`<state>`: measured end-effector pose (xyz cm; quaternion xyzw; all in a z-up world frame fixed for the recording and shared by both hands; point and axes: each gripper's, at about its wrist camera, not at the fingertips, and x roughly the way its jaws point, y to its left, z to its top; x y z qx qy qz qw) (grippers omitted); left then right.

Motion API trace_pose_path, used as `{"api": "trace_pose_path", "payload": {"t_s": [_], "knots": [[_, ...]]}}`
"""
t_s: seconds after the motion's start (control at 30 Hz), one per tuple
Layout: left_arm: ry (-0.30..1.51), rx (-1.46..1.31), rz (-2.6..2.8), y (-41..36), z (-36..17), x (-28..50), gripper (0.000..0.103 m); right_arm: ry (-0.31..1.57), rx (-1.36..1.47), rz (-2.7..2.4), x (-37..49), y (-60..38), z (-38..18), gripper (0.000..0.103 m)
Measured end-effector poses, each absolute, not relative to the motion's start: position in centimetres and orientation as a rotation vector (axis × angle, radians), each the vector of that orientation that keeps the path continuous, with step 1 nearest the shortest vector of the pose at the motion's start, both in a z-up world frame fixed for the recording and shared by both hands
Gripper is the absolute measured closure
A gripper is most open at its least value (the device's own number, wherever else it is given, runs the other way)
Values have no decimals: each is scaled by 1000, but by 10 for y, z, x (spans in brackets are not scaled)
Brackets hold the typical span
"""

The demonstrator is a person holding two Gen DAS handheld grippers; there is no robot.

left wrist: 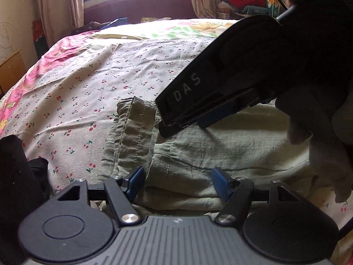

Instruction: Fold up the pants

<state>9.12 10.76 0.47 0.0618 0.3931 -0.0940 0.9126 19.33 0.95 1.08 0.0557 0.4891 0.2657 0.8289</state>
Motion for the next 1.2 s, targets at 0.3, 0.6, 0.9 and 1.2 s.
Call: {"api": "trace_pose_path", "payload": {"t_s": [0.3, 0.6, 0.9, 1.2], "knots": [[798, 52, -171, 117, 7, 92, 59, 1150, 97, 515, 215, 28, -5, 75], [723, -12, -151, 143, 26, 73, 72, 1059, 233, 549, 198, 14, 29, 100], [712, -42, -189, 160, 29, 63, 72, 991, 212, 619, 195, 44, 39, 100], [700, 89, -302, 139, 16, 87, 38, 1046, 194, 557, 202, 13, 37, 91]]}}
